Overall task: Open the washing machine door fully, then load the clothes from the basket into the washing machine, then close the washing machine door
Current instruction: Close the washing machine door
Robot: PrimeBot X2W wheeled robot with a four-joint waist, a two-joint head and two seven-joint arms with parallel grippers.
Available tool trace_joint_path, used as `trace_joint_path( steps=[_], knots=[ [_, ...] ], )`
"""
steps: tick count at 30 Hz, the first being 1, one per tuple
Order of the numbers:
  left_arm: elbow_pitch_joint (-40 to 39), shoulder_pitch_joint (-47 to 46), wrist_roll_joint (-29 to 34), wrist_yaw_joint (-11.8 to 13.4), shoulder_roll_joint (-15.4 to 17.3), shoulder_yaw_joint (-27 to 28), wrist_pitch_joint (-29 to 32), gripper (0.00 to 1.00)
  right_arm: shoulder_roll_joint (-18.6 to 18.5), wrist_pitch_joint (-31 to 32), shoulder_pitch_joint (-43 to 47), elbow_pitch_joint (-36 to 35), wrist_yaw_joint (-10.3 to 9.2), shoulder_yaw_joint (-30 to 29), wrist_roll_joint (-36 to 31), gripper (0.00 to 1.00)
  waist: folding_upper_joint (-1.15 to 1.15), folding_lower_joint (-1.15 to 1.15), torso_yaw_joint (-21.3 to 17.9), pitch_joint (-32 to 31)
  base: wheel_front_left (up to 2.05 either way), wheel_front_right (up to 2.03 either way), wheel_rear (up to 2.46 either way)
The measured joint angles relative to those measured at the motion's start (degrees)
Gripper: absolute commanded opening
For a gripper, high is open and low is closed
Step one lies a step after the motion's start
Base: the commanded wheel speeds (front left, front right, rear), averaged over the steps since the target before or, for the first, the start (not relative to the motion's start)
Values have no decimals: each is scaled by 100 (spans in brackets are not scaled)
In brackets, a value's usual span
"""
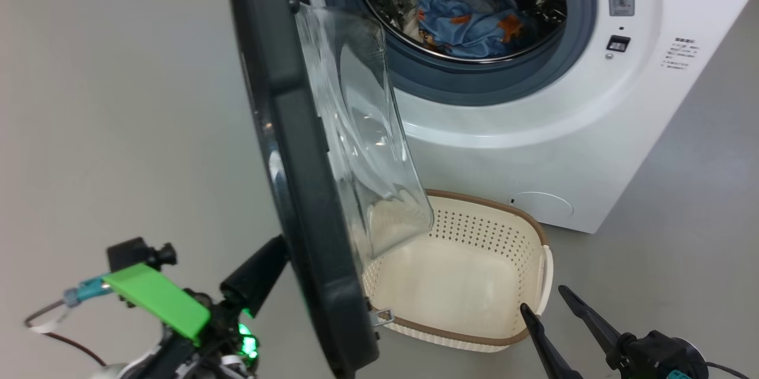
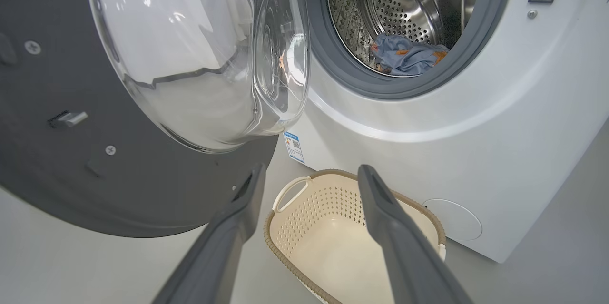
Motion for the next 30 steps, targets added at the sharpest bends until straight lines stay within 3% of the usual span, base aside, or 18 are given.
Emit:
trace_joint_path(
  steps=[5, 16, 30],
  knots=[
    [360, -118, 13, -299, -3, -414, -444, 0, -9, 0, -85, 0, 0, 25, 0, 100, 0, 0, -177, 11, 0, 0, 0],
    [1313, -675, 264, -910, 1, -646, -1214, 0, -22, 0, -102, 38, 0, 34, 0, 100, 0, 0, -722, -17, 0, 0, 0],
    [2328, -1422, 137, -1385, -10, -931, -1956, 0, -58, 0, -99, 109, 0, 181, 1, 100, 0, 0, -1396, -195, 0, 0, 0]
  ],
)
